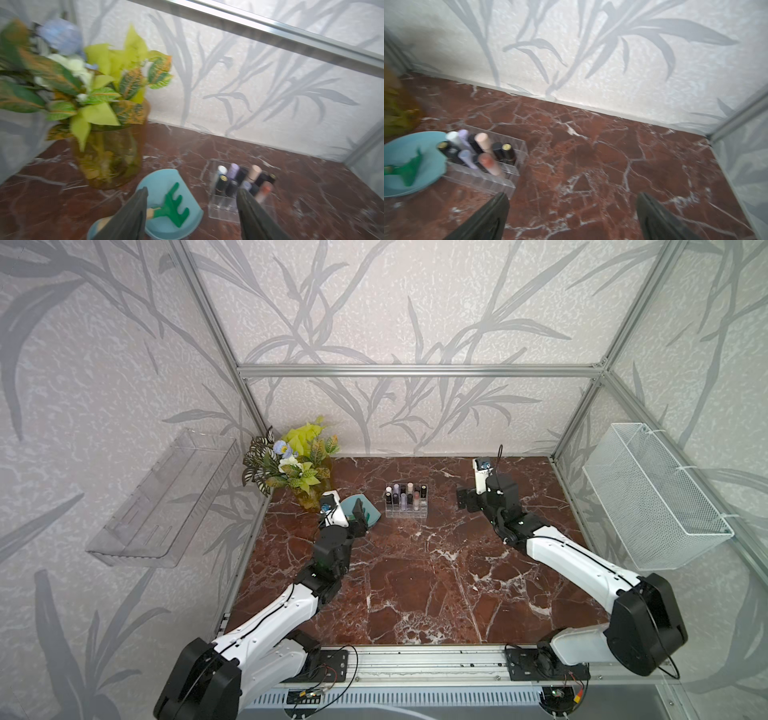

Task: Arrange the lipsticks in the organizer
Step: Place the lipstick in the storage box, then reset both arms

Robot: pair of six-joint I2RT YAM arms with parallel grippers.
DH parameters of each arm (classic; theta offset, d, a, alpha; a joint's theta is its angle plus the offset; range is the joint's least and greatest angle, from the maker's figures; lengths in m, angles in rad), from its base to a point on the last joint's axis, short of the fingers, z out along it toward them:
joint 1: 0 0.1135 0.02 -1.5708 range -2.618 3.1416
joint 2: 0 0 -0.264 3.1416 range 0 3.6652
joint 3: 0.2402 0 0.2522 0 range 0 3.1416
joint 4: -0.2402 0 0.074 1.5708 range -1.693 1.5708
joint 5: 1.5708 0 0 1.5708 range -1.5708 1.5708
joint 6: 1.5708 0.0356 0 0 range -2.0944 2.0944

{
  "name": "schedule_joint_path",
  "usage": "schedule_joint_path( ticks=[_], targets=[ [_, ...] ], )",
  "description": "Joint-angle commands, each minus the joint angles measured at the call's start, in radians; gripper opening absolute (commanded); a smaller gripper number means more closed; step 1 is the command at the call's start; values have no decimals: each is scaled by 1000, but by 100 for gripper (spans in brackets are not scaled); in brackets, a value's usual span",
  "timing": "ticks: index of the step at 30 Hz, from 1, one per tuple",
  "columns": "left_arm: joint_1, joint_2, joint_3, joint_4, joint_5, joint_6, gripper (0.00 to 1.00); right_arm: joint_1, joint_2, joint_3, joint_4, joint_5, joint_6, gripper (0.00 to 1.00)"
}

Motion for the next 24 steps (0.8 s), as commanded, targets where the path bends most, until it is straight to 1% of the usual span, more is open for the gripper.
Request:
schedule_joint_path(
  ticks=[1, 3, 5, 9, 11, 14, 16, 18, 19, 20, 22, 23, 24],
  targets=[
    [70, -6, -62, -23, -141, 28, 71, -50, -51, -145, 62, 130, -46, 99],
    [98, 1, -110, 57, -170, 90, 72, -88, -90, -224, 118, 169, -63, 99],
    [127, 7, -152, 137, -148, 145, 75, -134, -124, -287, 161, 177, -47, 99],
    [198, 64, -182, 222, -128, 163, 76, -256, -155, -353, 202, 78, 33, 99],
    [216, 110, -205, 300, -112, 196, 76, -291, -144, -388, 257, 37, 39, 99],
    [239, 171, -251, 443, -57, 253, 79, -300, -112, -460, 418, 13, 2, 99],
    [264, 201, -269, 505, -20, 262, 82, -301, -78, -502, 531, 23, -9, 100],
    [301, 238, -281, 564, 19, 247, 84, -307, -42, -503, 550, 28, -13, 99],
    [323, 266, -292, 614, 47, 247, 88, -311, -23, -500, 556, 18, -12, 99],
    [336, 287, -299, 651, 65, 252, 99, -316, -8, -499, 562, 5, -12, 99],
    [369, 346, -310, 747, 106, 250, 100, -319, 36, -500, 584, -26, -13, 99],
    [381, 371, -308, 751, 134, 241, 100, -317, 52, -493, 588, -28, -24, 99],
    [385, 408, -303, 776, 152, 246, 100, -320, 47, -479, 549, -38, -13, 99]
  ],
)
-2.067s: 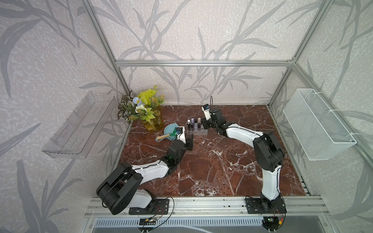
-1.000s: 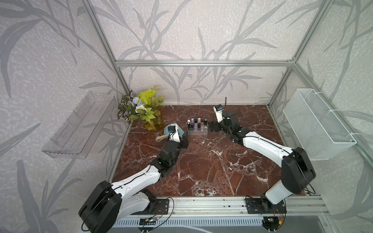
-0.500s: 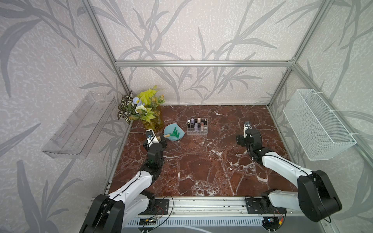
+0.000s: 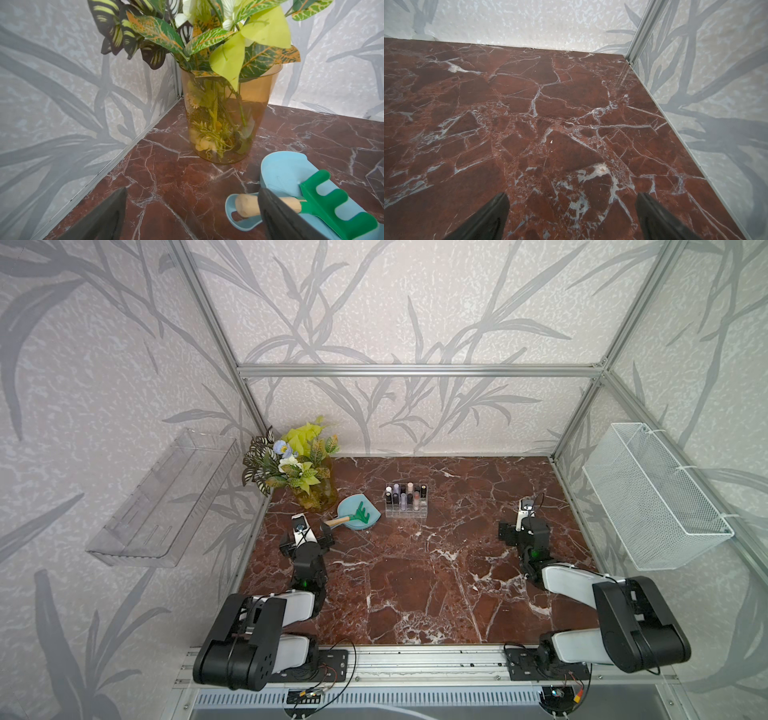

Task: Arrange the lipsticks in the organizer
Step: Reset both arms

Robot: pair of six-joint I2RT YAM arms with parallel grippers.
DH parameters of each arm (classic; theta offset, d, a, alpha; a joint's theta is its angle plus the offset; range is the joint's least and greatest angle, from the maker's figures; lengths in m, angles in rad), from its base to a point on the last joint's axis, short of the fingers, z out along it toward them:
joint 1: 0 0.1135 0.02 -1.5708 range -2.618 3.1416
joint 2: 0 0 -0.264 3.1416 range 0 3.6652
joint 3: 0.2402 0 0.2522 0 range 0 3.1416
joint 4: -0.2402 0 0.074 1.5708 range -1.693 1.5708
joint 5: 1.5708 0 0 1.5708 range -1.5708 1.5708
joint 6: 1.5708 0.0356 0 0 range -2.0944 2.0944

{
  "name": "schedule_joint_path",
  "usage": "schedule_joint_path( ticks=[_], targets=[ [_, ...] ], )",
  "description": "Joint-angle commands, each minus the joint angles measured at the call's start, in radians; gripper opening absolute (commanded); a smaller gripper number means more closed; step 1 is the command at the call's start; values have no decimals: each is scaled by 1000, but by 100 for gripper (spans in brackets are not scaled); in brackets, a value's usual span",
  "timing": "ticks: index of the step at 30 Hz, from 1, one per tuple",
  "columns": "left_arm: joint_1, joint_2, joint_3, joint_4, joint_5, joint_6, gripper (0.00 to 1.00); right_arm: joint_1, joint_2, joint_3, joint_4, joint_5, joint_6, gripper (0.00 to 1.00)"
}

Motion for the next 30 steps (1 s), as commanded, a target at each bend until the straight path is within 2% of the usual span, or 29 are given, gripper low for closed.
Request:
schedule_joint_path(
  ticks=[1, 3, 5, 8, 10, 13, 14, 15, 16, 17, 18, 21, 23, 25, 27, 30],
  targets=[
    [25, 103, -4, 206, 124, 22, 100, -9, 20, 21, 54, -41, -3, 99],
    [29, 172, 17, 236, 207, 62, 100, -15, 21, 10, 83, -31, -2, 99],
    [32, 170, 34, 192, 258, 80, 100, -23, 18, -14, 145, -36, -10, 99],
    [36, 168, 39, 182, 270, 77, 100, -30, 44, -53, 247, -47, -32, 99],
    [45, 173, 60, 148, 301, 79, 100, -42, 145, -73, 414, -41, -41, 99],
    [65, 175, 80, 109, 348, 73, 100, -90, 109, -77, 325, -90, 29, 99],
    [67, 174, 82, 107, 350, 71, 100, -95, 136, -89, 370, -89, 35, 95],
    [69, 175, 82, 106, 354, 69, 100, -93, 180, -108, 481, -95, 21, 100],
    [75, 175, 86, 100, 366, 67, 100, -77, 209, -142, 594, -82, -9, 99],
    [80, 174, 85, 99, 373, 64, 100, -57, 193, -157, 591, -55, -19, 99],
    [82, 175, 85, 99, 379, 62, 100, -50, 188, -169, 607, -78, -35, 99],
    [83, 175, 85, 100, 381, 63, 100, -45, 242, -229, 782, -130, -68, 99],
    [83, 174, 85, 100, 380, 63, 100, -40, 223, -213, 732, -133, -74, 99],
    [77, 175, 85, 99, 372, 64, 100, -41, 233, -211, 743, -131, -77, 99],
    [48, 174, 83, 104, 306, 73, 100, -41, 239, -220, 768, -136, -80, 99],
    [48, 174, 80, 106, 304, 72, 100, -41, 243, -225, 780, -136, -81, 99]
  ],
)
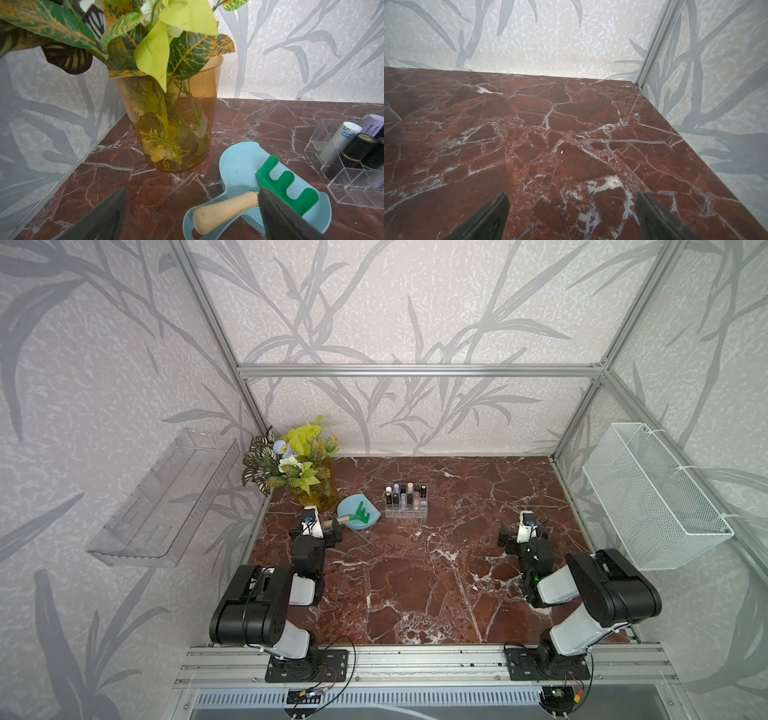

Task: Arrange the lipsticks in the organizer
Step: Reset both arms

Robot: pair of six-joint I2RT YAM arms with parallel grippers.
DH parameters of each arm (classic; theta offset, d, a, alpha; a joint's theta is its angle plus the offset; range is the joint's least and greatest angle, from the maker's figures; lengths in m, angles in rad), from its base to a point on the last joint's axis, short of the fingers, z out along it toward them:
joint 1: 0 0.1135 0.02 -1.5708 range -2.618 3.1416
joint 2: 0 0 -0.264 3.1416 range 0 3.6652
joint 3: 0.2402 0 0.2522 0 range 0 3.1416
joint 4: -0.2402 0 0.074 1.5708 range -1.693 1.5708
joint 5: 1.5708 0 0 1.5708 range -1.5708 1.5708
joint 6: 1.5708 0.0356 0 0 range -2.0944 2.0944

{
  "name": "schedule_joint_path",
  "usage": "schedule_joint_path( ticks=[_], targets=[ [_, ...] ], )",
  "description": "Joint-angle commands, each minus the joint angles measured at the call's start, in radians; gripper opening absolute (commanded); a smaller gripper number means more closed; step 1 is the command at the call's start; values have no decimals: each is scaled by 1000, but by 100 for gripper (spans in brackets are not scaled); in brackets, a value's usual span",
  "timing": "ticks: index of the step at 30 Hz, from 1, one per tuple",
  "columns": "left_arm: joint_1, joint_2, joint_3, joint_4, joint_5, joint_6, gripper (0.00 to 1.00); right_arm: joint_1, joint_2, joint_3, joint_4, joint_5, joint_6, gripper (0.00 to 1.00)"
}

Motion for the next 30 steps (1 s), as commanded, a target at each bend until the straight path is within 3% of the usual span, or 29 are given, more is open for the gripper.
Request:
schedule_joint_path(
  ticks=[1, 30],
  targets=[
    [-6, 4, 13, 0, -26, 9, 100, 3, 10, -6, 78, -12, -16, 99],
    [-4, 4, 14, -1, -23, 8, 100, -26, -36, 85, -145, -40, 17, 99]
  ],
)
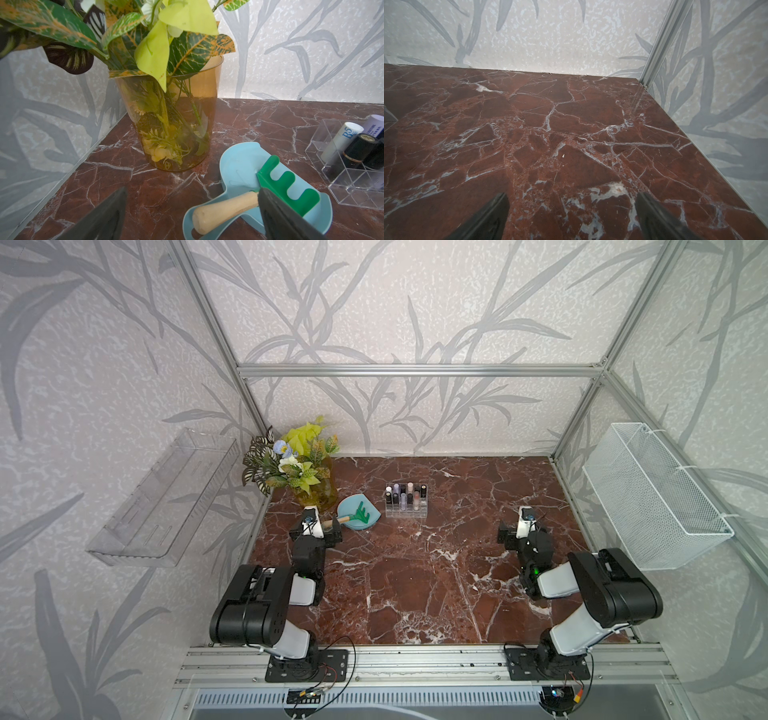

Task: Arrange the lipsticks in the organizer
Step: Reset both arms

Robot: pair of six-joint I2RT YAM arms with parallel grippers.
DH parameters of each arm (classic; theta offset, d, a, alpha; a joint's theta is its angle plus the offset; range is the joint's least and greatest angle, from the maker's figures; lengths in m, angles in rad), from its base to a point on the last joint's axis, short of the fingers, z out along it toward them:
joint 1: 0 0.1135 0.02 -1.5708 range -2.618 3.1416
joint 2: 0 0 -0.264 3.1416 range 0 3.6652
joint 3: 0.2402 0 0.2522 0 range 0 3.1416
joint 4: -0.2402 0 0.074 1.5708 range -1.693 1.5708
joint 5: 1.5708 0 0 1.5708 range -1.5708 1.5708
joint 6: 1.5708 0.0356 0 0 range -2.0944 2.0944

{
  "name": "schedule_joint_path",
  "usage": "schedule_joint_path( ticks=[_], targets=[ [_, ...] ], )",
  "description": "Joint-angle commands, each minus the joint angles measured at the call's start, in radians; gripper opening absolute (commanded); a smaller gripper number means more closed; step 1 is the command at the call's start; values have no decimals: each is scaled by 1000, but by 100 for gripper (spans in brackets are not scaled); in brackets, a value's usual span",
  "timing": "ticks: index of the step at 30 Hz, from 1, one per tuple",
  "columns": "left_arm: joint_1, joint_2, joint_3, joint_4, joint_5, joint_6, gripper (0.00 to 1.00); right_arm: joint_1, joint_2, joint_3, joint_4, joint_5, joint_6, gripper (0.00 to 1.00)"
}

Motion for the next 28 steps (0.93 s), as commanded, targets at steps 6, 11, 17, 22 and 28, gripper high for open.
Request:
schedule_joint_path(
  ticks=[6, 11, 17, 22, 28],
  targets=[
    [-1, 4, 15, 0, -7, 8, 100, -4, -27, 19, -15, -8, 9, 99],
    [-1, 4, 15, -1, -7, 8, 100, -5, -26, 18, -15, -8, 9, 99],
    [-1, 4, 14, 0, -7, 7, 100, -6, -30, 25, -33, -10, 14, 99],
    [-1, 4, 14, 0, -7, 8, 100, -13, -34, 29, -49, -43, 16, 99],
    [-1, 3, 15, -1, -7, 8, 100, -15, -35, 31, -54, -41, 18, 99]
  ],
)
